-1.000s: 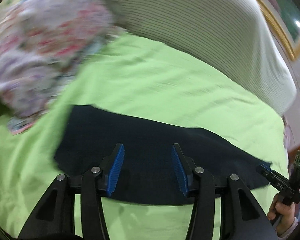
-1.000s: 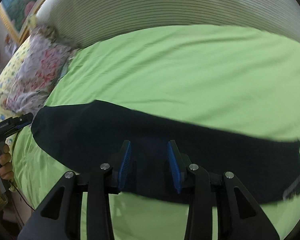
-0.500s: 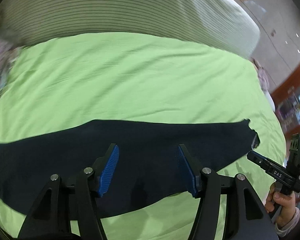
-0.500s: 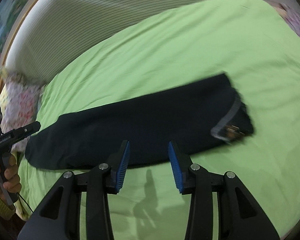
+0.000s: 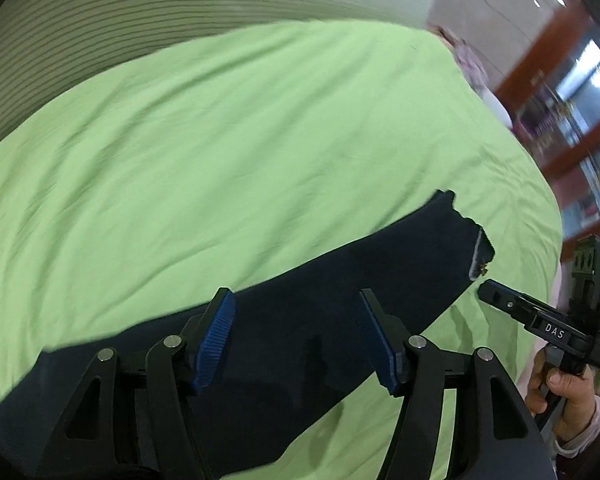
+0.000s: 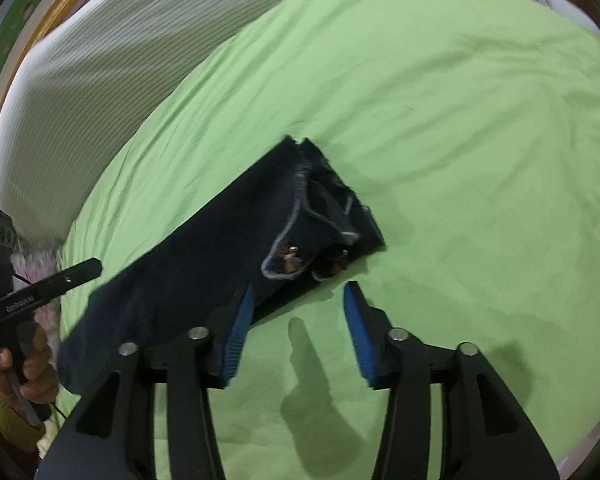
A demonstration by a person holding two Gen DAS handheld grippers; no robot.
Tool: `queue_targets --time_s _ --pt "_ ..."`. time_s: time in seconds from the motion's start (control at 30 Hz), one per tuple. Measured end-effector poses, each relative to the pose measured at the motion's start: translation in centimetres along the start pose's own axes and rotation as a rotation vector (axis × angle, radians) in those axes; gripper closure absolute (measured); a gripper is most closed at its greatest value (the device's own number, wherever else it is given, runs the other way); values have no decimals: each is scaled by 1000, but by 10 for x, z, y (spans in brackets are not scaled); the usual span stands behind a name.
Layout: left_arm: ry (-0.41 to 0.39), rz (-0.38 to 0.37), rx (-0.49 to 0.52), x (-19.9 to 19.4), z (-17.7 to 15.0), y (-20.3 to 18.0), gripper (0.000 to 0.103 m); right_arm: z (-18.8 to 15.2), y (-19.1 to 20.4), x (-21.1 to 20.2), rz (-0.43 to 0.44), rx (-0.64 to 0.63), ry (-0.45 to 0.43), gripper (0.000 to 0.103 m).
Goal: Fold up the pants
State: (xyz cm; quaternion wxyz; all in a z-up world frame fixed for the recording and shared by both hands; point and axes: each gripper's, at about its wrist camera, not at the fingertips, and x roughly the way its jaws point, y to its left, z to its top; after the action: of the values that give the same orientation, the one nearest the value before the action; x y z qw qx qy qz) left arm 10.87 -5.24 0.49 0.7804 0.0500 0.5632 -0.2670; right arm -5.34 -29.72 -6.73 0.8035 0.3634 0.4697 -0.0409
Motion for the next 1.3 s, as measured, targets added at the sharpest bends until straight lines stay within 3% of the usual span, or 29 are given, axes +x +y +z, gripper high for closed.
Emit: queue_targets --time_s 0.3,0.37,0.4,0.43,0.63,0.8,0.87,0.97,1.13,1.3 --pt "124 -86 117 60 51 -47 38 8 -14 31 89 141 6 51" --pt "144 -97 144 72 60 -59 38 10 -15 34 112 155 -20 61" --pt "158 -103 159 80 64 -66 38 11 -15 36 104 151 -21 86" --pt "174 -110 175 88 69 -74 38 12 -16 37 103 154 -16 90" --pt "235 -131 255 127 89 -115 39 17 -41 28 173 183 -27 92" --pt "298 -154 288 153 97 -132 49 17 -43 30 188 176 -25 92" --pt "305 -178 303 156 101 -135 67 18 -45 31 196 180 -27 92" --pt "311 -223 319 156 104 -141 86 21 -50 29 198 161 -33 92" --pt "264 -235 325 134 102 -138 92 18 -50 13 249 125 -53 92" --pt "179 -280 304 89 101 -125 93 25 -24 -3 339 41 -77 92"
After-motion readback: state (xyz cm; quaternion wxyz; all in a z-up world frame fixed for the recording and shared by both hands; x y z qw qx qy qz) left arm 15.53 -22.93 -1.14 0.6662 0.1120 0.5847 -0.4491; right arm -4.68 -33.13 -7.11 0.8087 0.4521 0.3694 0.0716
